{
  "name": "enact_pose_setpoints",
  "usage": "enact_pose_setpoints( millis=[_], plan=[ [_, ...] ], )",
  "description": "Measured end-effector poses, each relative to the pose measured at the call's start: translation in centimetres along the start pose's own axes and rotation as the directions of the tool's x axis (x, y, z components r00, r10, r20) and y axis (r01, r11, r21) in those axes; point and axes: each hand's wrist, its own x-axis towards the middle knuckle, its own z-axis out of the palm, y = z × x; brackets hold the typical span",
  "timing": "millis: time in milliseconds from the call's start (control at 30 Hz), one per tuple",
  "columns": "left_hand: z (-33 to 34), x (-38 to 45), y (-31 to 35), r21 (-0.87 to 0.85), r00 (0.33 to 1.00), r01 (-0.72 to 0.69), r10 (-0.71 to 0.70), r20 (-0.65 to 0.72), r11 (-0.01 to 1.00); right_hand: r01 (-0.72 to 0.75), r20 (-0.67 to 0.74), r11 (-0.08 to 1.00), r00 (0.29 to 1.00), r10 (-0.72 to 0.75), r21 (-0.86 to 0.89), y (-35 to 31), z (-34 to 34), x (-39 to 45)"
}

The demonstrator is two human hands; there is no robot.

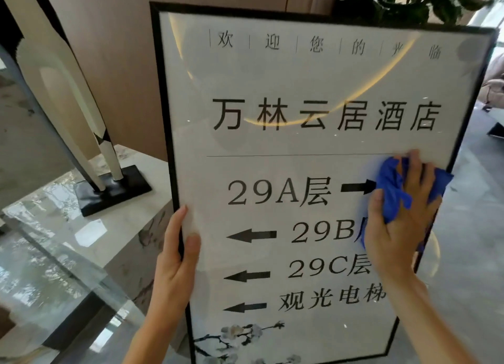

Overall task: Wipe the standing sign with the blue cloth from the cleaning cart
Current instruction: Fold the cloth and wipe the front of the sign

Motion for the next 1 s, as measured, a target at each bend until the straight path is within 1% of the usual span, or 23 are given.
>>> enact_pose_setpoints(
  millis=[67,100,200,333,433,500,567,667,733,800,867,933,1000],
  plan=[
    [0.1,-0.5,-0.4,-0.015,1.0,-0.011,0.011,-0.01,1.0,-0.041,-0.008,0.999,0.999,0.042,0.024,-1.3,0.9,-0.8],
    [0.2,-0.6,-0.4,-0.011,0.999,-0.028,0.028,-0.015,1.0,-0.039,-0.011,0.999,0.999,0.039,0.032,-2.1,1.3,-1.2],
    [0.4,-0.6,-0.7,0.009,0.997,-0.08,0.081,-0.012,0.997,0.069,0.004,0.997,0.998,-0.069,-0.038,-5.6,3.2,-3.5],
    [0.3,-0.9,-1.4,0.045,0.99,-0.138,0.138,-0.006,0.989,0.23,0.033,0.967,0.973,-0.227,-0.108,-10.2,6.2,-8.1],
    [0.1,-1.0,-1.8,0.011,0.992,-0.122,0.122,0.004,0.992,0.23,0.037,0.963,0.973,-0.227,-0.142,-12.5,7.8,-11.1],
    [0.1,-1.1,-1.8,0.005,0.992,-0.124,0.124,0.007,0.992,0.244,0.067,0.959,0.969,-0.236,-0.143,-13.1,8.2,-12.5],
    [0.2,-1.2,-1.7,0.007,0.989,-0.145,0.145,0.012,0.989,0.297,0.108,0.944,0.953,-0.284,-0.143,-12.8,8.2,-13.3],
    [0.1,-1.1,-1.7,0.011,0.985,-0.169,0.169,0.024,0.985,0.391,0.142,0.908,0.917,-0.372,-0.149,-11.1,7.9,-13.4],
    [0.1,-1.0,-1.9,0.0,0.986,-0.163,0.162,0.036,0.987,0.414,0.146,0.898,0.908,-0.394,-0.151,-9.6,7.4,-13.1],
    [0.1,-0.9,-1.9,-0.004,0.986,-0.162,0.162,0.028,0.987,0.379,0.109,0.913,0.924,-0.366,-0.15,-7.4,6.6,-12.5],
    [0.2,-1.0,-1.6,-0.002,0.987,-0.159,0.159,0.017,0.987,0.286,0.041,0.943,0.958,-0.283,-0.168,-4.4,5.4,-11.6],
    [0.3,-1.0,-1.5,-0.012,0.988,-0.155,0.155,0.012,0.988,0.118,-0.038,0.982,0.991,-0.125,-0.148,-0.9,3.9,-10.2],
    [0.4,-1.1,-1.5,-0.015,0.988,-0.156,0.156,0.012,0.988,-0.059,-0.096,0.997,0.994,0.054,-0.054,2.3,2.3,-9.0]
  ],
)
